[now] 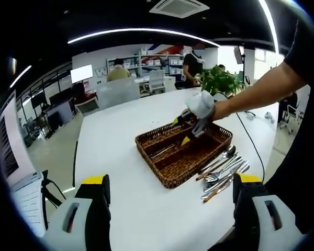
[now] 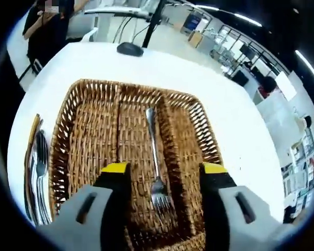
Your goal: Arrange the knives, forks, and spoons in their matching storage slots by inserting each utensil handle-first until every utensil is classified and aligned in the correct compartment
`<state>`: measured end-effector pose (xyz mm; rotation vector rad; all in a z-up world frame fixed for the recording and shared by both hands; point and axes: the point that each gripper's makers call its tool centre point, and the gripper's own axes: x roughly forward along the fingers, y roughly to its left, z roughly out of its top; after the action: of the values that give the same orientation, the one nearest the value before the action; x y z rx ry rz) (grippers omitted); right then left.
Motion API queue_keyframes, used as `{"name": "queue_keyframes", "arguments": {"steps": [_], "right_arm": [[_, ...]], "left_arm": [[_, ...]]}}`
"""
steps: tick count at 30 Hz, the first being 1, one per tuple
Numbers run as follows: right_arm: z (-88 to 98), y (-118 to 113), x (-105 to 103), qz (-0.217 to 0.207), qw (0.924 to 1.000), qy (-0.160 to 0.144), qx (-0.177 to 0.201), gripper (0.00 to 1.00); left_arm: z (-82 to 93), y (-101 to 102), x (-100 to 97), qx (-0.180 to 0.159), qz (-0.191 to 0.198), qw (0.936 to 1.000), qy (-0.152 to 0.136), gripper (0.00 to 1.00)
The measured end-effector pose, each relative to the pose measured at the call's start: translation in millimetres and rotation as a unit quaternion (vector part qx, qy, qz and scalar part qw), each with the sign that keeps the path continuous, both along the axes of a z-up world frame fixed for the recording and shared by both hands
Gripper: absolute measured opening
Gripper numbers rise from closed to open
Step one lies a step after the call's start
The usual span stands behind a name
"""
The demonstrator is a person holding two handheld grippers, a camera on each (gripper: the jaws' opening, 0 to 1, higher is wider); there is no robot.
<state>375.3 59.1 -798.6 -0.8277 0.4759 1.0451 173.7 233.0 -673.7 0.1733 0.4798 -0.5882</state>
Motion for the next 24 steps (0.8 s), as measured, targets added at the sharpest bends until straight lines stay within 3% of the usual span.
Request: {"name": "queue_keyframes", "arguments": {"steps": [3,5,6,9,15,19,21,24], "right_arm": [[20.8,-16,4,-0.032,0.9993,-0.013,0.016,0.78],[26.9,-20,1,-0.035,0.9990,-0.004,0.029,0.81],[38.1,-29,0,-0.057,0.9970,-0.005,0.053,0.82],[49.2,-46,-5,-0.097,0.9922,0.011,0.078,0.96],[71.8,-70,-24,-0.148,0.9803,0.034,0.127,1.00],[84.2,-84,-41,-0.177,0.9679,0.050,0.171,0.99],[90.2,-96,-51,-0.191,0.9633,0.050,0.182,0.99],[99.9,-105,-63,-0.199,0.9592,0.044,0.196,1.00]], "left_arm": [[3.7,-5,4.9,-0.006,-0.006,0.9999,-0.009,0.99],[4.7,-7,7.6,-0.008,-0.007,0.9999,-0.013,0.99],[7.2,-11,11.0,-0.014,-0.010,0.9997,-0.020,0.99],[14.0,-19,17.2,-0.029,-0.017,0.9988,-0.036,0.99],[15.1,-34,28.6,-0.028,-0.032,0.9984,-0.038,0.99],[18.2,-41,33.1,-0.038,-0.038,0.9975,-0.047,0.99],[19.4,-44,36.0,-0.057,-0.037,0.9964,-0.050,0.99],[18.1,-43,37.1,-0.053,-0.037,0.9963,-0.056,0.99]]}}
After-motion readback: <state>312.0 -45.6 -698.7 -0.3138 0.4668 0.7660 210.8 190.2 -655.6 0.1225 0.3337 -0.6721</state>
